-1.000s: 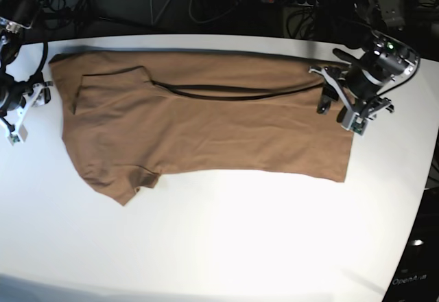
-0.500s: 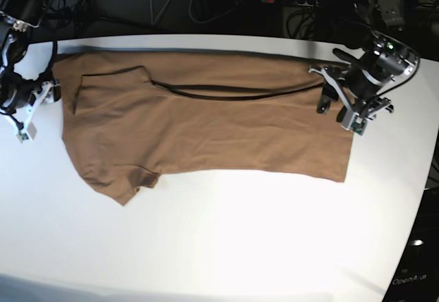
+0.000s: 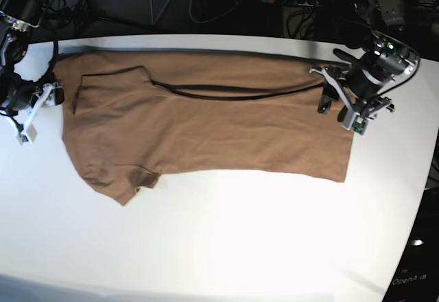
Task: Fold the T-shirt properly
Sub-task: 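Reposition the right gripper beside the shirt's sleeve end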
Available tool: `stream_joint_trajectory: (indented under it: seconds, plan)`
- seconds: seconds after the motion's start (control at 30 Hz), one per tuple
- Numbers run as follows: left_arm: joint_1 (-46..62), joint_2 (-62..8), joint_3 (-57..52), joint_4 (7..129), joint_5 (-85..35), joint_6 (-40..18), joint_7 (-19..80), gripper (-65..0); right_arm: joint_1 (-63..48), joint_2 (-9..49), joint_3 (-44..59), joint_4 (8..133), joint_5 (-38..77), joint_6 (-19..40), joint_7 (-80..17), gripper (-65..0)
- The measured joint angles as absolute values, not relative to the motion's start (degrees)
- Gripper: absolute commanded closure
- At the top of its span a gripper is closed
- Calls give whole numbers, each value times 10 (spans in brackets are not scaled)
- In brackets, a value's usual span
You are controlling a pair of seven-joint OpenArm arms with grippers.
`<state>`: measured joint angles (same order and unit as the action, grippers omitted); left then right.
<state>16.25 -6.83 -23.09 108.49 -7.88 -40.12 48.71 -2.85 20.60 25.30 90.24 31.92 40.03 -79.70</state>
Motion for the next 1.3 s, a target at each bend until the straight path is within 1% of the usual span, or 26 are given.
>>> stream_joint_trajectory:
  seconds: [0.17, 0.27, 0.5, 0.7, 1.0, 1.3]
  plan:
    - [163, -68, -231, 1085, -79, -401, 487, -269, -29, 203, 252, 901, 304, 400, -791, -409]
    - [163, -68, -231, 1087, -79, -401, 487, -269, -39, 207, 252, 898, 305, 400, -760, -409]
    - [163, -68, -231, 1088, -79, -401, 487, -269, -41, 230, 251, 805, 302, 399, -708, -411]
    - [163, -68, -231, 1088, -79, -401, 487, -269, -41, 238, 229, 797, 301, 399, -680, -411]
    - [163, -68, -231, 1088, -79, -401, 487, -269, -39, 243, 221, 775, 306, 399, -670, -411]
    - [163, -68, -231, 1088, -79, -401, 487, -269, -38, 228, 228, 776, 302, 398, -667, -403]
